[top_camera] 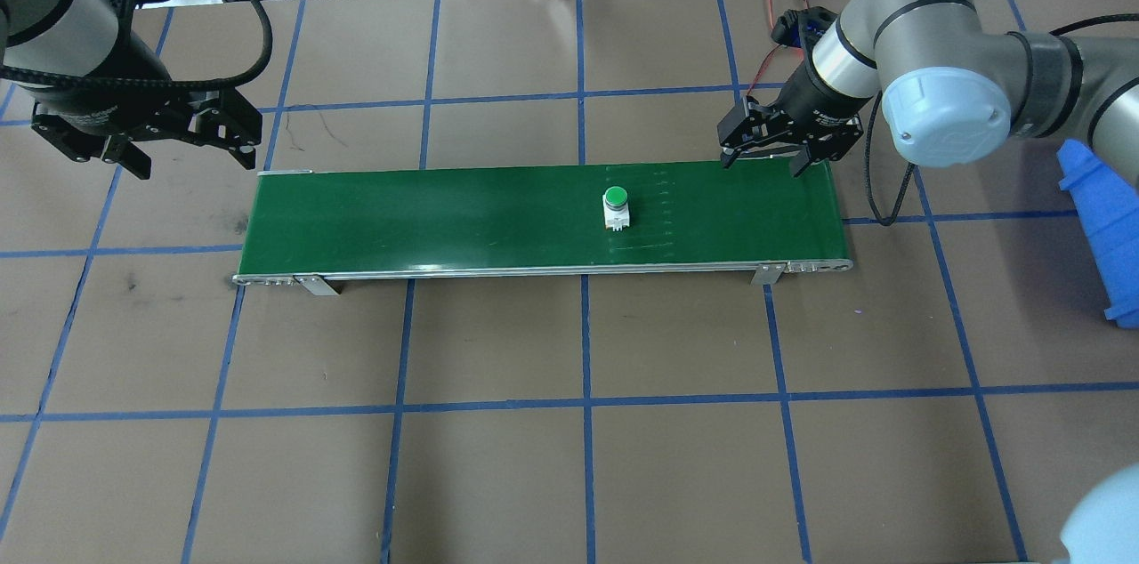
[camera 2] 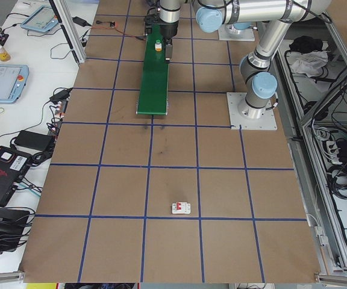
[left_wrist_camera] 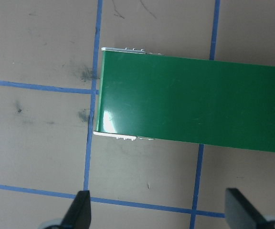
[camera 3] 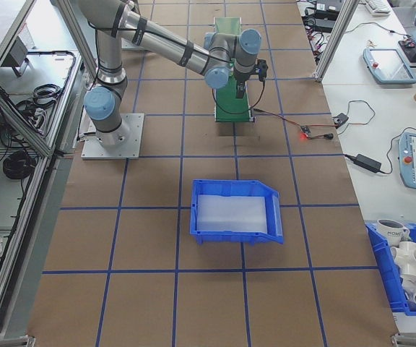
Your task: Move button from left to right
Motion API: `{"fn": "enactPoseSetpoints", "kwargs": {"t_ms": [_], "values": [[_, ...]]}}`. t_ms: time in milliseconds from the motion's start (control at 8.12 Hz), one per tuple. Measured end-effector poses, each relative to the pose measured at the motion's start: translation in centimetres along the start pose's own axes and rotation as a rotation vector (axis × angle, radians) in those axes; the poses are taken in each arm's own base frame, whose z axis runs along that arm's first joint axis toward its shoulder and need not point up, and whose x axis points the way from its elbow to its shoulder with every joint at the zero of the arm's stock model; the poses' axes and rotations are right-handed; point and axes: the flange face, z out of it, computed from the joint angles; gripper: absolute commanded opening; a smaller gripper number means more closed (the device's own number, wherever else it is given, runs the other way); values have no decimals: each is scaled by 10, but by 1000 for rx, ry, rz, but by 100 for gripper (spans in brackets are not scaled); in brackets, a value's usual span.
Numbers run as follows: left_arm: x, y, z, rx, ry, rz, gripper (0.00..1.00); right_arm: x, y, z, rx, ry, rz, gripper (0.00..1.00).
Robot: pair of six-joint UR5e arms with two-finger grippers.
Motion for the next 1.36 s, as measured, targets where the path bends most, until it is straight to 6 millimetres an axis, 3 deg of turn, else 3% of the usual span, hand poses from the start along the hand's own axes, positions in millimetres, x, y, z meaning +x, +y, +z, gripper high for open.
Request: {"fn": "enactPoseSetpoints", "kwargs": {"t_ms": [246, 616, 986, 1109, 1355], "values": [[0, 6, 0, -2, -1, 0, 100, -8, 3, -4, 4, 9, 1, 100], [-1, 5, 4, -8, -1, 0, 100, -64, 19, -6, 21, 59, 19, 100], [-1, 1, 7, -9, 1, -1, 100, -67, 20, 12, -6, 100, 32, 98], [-1, 1, 8, -10, 2, -1, 100, -66, 18, 21, -23, 91, 30, 90], [-1, 0, 11, -16, 2, -1, 100, -59, 12, 45, -65, 104, -20, 55]]}}
